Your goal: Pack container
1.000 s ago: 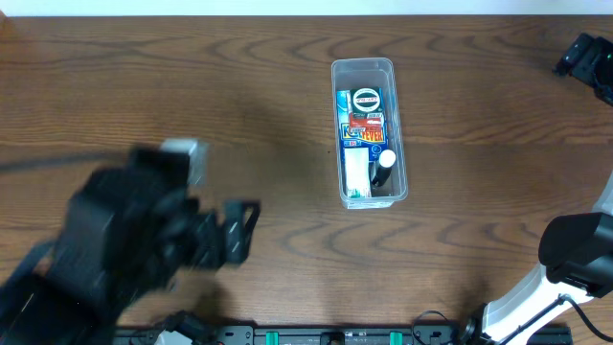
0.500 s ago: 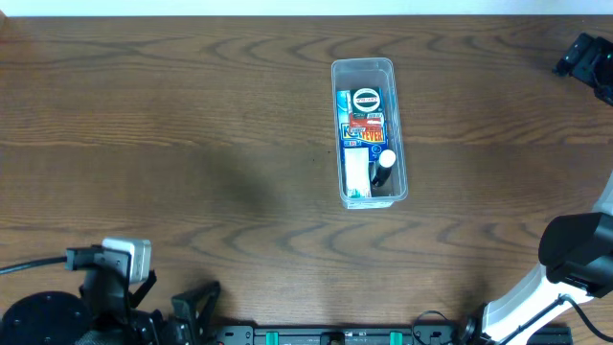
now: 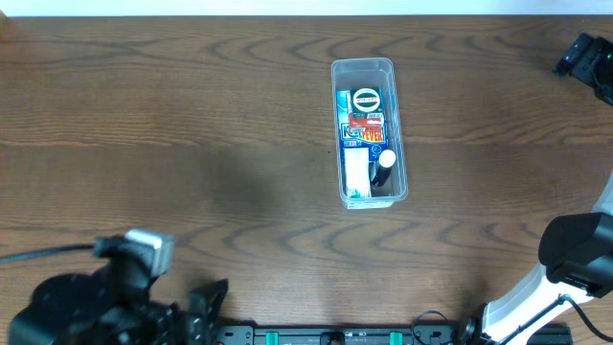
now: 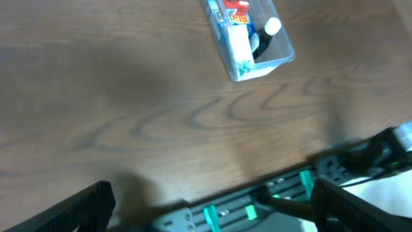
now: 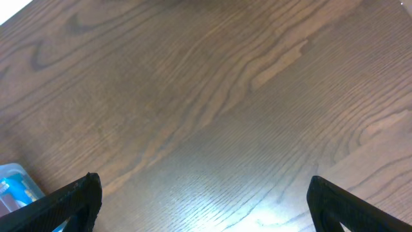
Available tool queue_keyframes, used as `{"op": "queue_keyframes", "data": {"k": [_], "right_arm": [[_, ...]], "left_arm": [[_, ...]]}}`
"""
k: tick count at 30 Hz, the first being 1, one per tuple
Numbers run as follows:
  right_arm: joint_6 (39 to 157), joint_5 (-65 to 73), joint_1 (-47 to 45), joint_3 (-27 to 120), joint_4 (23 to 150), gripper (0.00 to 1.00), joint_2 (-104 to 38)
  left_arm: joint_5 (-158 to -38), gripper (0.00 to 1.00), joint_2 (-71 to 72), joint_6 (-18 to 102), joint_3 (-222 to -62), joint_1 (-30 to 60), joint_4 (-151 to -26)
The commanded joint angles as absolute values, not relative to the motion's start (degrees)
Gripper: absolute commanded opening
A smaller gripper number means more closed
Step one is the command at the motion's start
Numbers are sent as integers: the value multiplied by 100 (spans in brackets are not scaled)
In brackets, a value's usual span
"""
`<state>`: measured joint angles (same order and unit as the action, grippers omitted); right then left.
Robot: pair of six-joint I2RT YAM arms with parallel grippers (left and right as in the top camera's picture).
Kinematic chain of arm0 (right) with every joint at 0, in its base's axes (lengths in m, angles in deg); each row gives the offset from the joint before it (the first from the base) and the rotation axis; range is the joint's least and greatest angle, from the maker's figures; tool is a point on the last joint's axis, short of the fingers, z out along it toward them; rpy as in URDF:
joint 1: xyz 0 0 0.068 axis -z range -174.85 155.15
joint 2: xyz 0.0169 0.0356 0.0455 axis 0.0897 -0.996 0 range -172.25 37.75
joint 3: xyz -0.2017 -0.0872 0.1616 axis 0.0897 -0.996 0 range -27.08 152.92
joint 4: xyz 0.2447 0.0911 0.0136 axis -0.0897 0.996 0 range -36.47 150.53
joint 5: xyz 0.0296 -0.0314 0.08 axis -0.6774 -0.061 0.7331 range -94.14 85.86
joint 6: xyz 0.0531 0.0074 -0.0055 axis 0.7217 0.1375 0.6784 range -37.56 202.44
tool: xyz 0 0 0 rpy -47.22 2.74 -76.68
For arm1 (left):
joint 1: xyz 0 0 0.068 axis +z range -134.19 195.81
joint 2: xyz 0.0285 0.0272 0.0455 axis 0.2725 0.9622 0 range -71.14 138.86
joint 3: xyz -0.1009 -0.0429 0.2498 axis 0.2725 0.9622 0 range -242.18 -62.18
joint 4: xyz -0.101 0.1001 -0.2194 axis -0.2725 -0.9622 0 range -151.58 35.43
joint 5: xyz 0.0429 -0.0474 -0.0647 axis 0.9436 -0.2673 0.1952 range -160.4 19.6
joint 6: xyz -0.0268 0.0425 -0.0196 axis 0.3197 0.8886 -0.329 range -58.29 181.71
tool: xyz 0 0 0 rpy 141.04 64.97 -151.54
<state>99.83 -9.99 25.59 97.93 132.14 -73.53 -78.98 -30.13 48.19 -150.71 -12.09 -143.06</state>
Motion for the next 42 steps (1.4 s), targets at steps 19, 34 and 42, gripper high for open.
{"op": "queue_keyframes", "data": {"k": [19,34,42], "right_arm": [[10020,-1034,2614,9791,13216,99,-7412],[10020,-1034,2614,9791,13216,99,-7412],[10020,-1036,2614,9791,13216,99,-7412]], "left_arm": [[-8206,98,-6302,6727,-9609,610,-9646],[-8302,98,-6510,7481,-8123,907,-7780],[-8285,98,-6606,7477,-7489,1233,-7135]]}}
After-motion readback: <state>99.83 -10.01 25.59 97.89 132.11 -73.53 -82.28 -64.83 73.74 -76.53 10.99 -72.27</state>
